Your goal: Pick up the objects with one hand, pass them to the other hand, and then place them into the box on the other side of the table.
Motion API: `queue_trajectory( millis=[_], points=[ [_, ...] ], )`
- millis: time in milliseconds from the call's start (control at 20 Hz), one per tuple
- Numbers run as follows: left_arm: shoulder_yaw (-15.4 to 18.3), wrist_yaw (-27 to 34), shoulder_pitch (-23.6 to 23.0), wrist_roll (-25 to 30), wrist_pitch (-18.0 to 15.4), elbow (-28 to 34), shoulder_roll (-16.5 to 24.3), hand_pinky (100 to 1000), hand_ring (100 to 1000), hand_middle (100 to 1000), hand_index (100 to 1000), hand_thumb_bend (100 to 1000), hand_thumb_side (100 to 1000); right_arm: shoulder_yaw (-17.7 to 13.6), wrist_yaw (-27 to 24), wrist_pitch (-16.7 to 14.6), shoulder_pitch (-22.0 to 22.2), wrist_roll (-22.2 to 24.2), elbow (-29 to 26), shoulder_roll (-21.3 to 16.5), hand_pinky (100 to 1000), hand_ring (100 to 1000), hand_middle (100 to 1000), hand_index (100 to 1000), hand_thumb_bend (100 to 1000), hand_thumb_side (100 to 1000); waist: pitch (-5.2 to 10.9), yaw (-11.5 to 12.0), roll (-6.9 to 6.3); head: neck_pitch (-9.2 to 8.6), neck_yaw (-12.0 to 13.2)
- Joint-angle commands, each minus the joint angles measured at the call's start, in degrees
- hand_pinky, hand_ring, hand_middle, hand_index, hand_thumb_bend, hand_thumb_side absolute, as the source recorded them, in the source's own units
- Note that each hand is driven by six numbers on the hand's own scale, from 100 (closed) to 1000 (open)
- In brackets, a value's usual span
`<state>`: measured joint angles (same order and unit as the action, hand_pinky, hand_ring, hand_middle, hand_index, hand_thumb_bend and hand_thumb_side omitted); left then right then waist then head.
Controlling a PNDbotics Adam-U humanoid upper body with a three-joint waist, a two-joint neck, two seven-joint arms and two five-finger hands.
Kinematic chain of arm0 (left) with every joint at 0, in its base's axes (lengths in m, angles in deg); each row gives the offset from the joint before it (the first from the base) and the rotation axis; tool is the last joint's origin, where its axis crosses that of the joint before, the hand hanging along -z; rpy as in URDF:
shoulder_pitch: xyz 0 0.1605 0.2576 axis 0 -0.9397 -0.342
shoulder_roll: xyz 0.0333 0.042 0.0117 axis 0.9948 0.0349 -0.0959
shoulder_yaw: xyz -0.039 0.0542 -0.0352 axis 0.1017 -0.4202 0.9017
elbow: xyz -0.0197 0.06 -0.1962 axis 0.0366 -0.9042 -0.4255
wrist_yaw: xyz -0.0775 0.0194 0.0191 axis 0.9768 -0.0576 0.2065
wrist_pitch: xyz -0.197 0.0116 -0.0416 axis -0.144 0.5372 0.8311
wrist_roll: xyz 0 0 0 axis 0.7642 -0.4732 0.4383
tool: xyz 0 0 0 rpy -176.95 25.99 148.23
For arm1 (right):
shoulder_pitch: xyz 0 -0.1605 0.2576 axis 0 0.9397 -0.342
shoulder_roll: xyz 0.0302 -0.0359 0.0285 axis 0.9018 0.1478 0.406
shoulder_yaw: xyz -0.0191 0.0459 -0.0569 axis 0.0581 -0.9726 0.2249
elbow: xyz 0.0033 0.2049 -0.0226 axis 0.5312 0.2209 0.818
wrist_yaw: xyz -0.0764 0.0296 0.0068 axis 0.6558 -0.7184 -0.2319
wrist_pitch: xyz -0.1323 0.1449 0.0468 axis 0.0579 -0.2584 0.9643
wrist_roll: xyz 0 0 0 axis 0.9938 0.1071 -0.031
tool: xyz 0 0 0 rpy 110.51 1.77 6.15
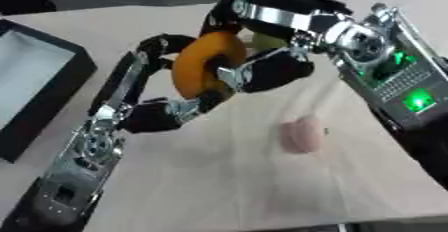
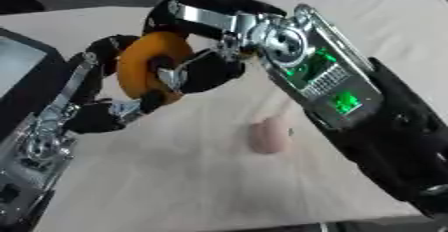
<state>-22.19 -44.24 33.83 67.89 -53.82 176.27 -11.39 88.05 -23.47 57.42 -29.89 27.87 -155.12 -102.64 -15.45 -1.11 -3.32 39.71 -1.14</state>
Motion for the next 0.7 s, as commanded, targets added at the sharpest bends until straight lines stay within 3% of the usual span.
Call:
queue_trajectory(
  millis=[50, 300, 550, 700],
  points=[
    [-0.19, 0.01, 0.78, -0.85, 1.05, 0.19, -0.02, 655, 769, 644, 752, 525, 434, -0.34, -0.74, -0.11, -1.07, 0.02, -1.36, -0.18, 787, 716, 592, 620, 100, 100, 2.12, -0.05, 0.53, 0.11, 0.20],
    [-0.20, 0.93, 0.76, -2.32, 2.63, -0.03, -0.31, 622, 736, 603, 714, 393, 379, -0.44, -1.52, -0.38, -1.05, 0.36, -1.87, -0.20, 787, 715, 592, 620, 100, 100, 2.09, -0.04, 0.46, -0.12, 0.38],
    [-0.18, 2.97, 0.70, -4.86, 3.23, 0.13, -0.61, 571, 647, 504, 615, 100, 282, -0.41, -1.75, -0.60, -0.94, 0.88, -1.95, -0.25, 787, 716, 593, 627, 100, 100, 2.06, 0.00, 0.48, -0.33, 0.49],
    [-0.23, 4.79, 0.64, -6.47, 2.55, 0.32, -0.58, 557, 622, 477, 592, 100, 300, -0.41, -1.44, -0.94, -0.85, 1.47, -1.71, -0.26, 788, 718, 600, 647, 100, 100, 2.04, 0.03, 0.50, -0.36, 0.45]
  ],
)
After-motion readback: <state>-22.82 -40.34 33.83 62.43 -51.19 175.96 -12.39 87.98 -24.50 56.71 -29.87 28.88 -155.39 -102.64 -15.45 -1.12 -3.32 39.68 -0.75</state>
